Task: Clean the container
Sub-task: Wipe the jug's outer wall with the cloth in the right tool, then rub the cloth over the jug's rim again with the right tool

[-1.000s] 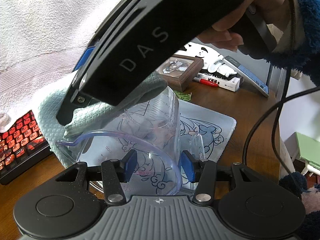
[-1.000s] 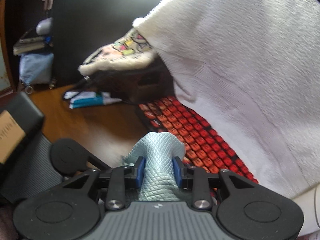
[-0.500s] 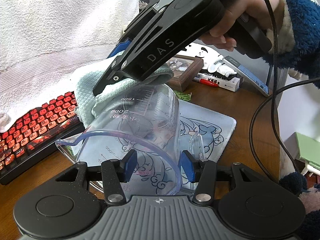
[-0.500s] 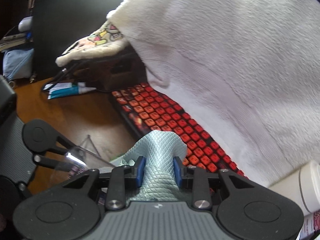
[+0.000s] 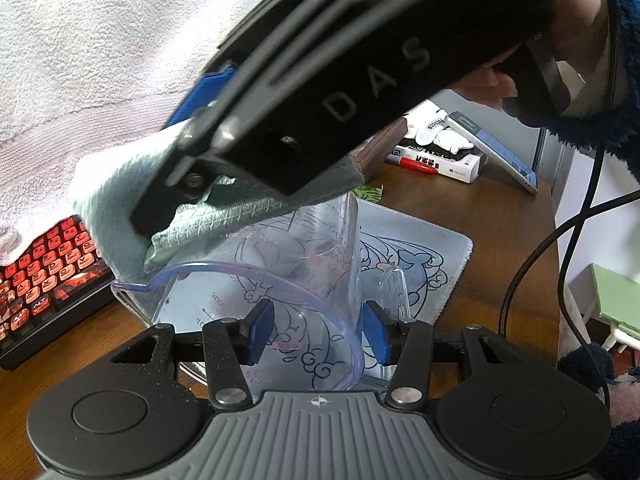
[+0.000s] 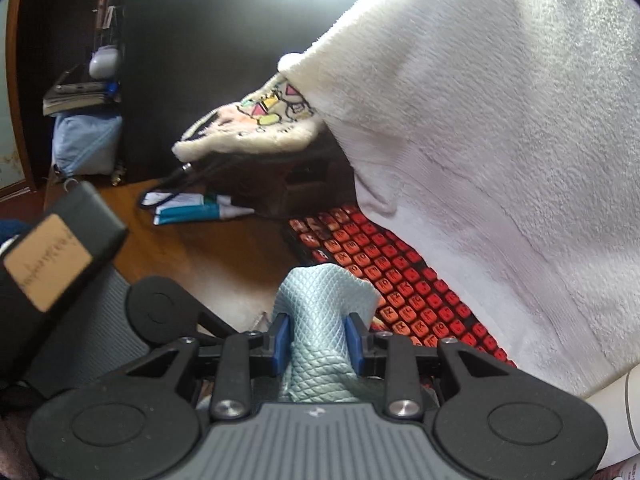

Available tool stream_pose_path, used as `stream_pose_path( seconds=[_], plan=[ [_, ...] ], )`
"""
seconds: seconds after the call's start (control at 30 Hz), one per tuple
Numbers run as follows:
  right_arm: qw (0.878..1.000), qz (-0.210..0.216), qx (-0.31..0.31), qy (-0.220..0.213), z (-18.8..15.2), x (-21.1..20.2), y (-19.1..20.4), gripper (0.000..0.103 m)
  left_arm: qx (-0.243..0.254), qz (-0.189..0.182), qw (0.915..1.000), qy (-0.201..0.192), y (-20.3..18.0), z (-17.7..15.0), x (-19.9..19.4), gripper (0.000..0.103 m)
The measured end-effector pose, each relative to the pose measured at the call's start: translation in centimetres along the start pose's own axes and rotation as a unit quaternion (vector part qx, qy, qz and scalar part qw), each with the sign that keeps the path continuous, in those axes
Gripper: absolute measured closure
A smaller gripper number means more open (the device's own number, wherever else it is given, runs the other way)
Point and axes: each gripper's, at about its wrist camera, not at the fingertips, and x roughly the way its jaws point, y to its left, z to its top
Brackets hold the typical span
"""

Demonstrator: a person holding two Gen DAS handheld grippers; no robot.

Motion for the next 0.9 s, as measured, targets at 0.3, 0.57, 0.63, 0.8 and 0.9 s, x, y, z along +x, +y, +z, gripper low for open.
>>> stream_pose_path(
  seconds=[0.3,0.57,0.63,0.8,0.9],
  plan=[
    [0.999,-0.034,0.039,-0.015,-2.8,-0.9,-2.5,0.074,0.000,0.000,1.0000,0.000,-0.1,0.0,0.0,0.054],
    [0.990,-0.056,0.107,-0.066,-5.1,-1.9,-3.4,0.074,0.000,0.000,1.0000,0.000,-0.1,0.0,0.1,0.054],
    [0.987,-0.054,0.124,-0.090,-5.5,-2.2,-3.0,0.074,-0.001,0.000,1.0000,0.000,-0.1,0.0,0.1,0.054],
    [0.981,-0.044,0.133,-0.134,-5.8,-2.7,-0.6,0.074,0.000,0.000,1.0000,0.000,-0.1,0.0,0.0,0.054],
    [0.977,-0.040,0.134,-0.158,-5.7,-2.9,0.9,0.074,0.000,0.000,1.0000,0.000,-0.1,0.0,0.0,0.054]
  ],
)
